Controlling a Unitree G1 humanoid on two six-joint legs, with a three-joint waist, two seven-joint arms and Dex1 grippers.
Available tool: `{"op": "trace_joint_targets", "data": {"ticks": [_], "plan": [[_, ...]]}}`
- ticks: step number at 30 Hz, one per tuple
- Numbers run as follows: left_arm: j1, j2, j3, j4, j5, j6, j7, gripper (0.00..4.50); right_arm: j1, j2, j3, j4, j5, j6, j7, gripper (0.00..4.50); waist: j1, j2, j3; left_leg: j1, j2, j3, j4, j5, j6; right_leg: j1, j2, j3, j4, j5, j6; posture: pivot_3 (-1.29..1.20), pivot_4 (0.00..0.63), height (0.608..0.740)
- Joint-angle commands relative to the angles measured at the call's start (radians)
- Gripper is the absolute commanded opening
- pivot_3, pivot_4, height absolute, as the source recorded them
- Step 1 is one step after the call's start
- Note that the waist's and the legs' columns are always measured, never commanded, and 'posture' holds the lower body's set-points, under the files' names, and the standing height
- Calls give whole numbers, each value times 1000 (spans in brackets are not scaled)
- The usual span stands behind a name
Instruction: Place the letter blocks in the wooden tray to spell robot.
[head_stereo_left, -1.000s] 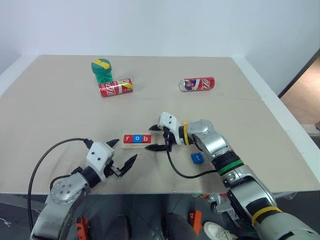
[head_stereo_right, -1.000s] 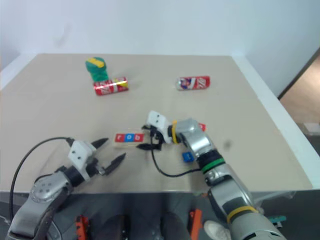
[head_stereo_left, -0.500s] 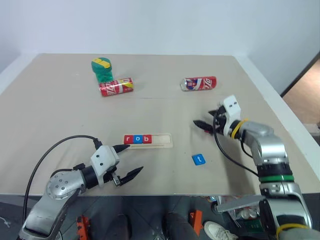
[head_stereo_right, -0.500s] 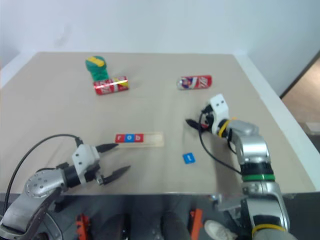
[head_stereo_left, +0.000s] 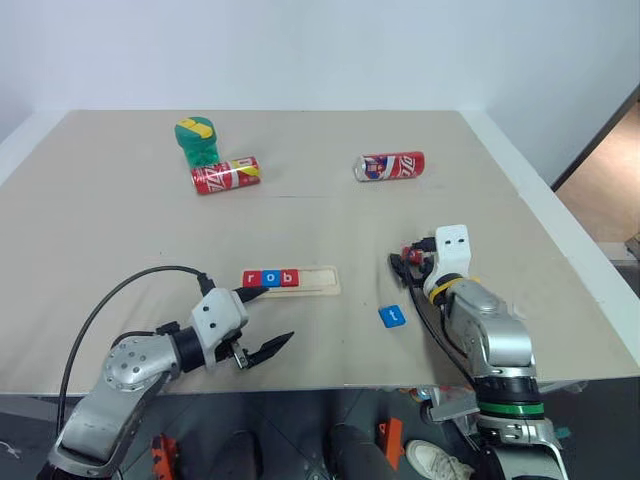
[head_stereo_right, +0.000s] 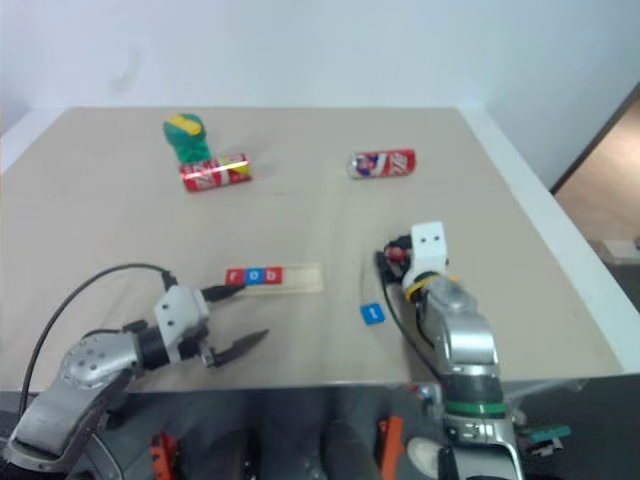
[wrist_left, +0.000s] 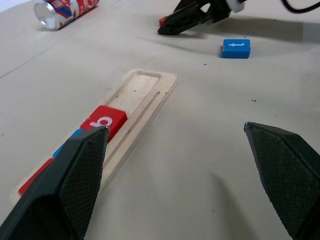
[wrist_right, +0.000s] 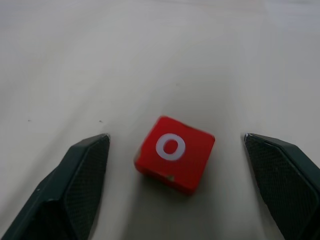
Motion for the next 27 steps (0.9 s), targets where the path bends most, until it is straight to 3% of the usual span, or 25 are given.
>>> {"op": "trace_joint_targets", "data": {"ticks": [1, 7, 9, 16, 23, 25, 27], "plan": [[-8, 0, 2, -17, -1, 1, 8, 4500, 11, 25, -5, 7, -28, -19, -67, 3667, 0, 0, 0, 0, 0, 0, 0, 0, 0, 0, 0, 0, 0, 0, 0, 0, 150, 740], [-12, 10, 4, -14, -5, 11, -2, 4500, 36, 96, 19, -83, -15, 45, -116, 1466, -1, -1, 0, 0, 0, -2, 0, 0, 0, 1, 0, -1, 0, 0, 0, 0, 150, 740], [-11, 14, 5, -14, -9, 14, -8, 4500, 58, 121, 38, -154, 0, 95, -116, 1251, -1, -1, -1, 0, 0, -2, -1, 0, 0, 1, 0, -1, 0, -1, 0, 0, 150, 740], [-8, 28, 15, -13, -14, 12, -23, 4500, 113, 182, 93, -402, 67, 350, -98, 1251, -2, -1, -1, 0, 2, -3, -2, 0, 0, 0, 1, -2, 0, -1, -2, 0, 150, 740], [-14, 17, 15, 3, -34, -19, -46, 4500, 93, 208, 118, -417, 73, 410, -108, 1251, -3, -1, -1, 1, 2, -2, -2, 0, 0, 0, 1, -3, 0, -2, -4, 0, 150, 740], [-19, 16, 16, 14, -41, -31, -59, 4500, 86, 197, 124, -424, 73, 415, -98, 2280, -3, -1, -1, 1, 1, -2, -2, 0, 0, 0, 1, -3, 0, -2, -4, 0, 150, 740], [-22, 12, 18, 24, -56, -32, -72, 4500, 71, 166, 126, -443, 80, 424, -75, 2921, -3, -1, -1, 0, 2, -3, -2, 0, 0, 0, 1, -3, 0, -2, -3, 0, 150, 740]]}}
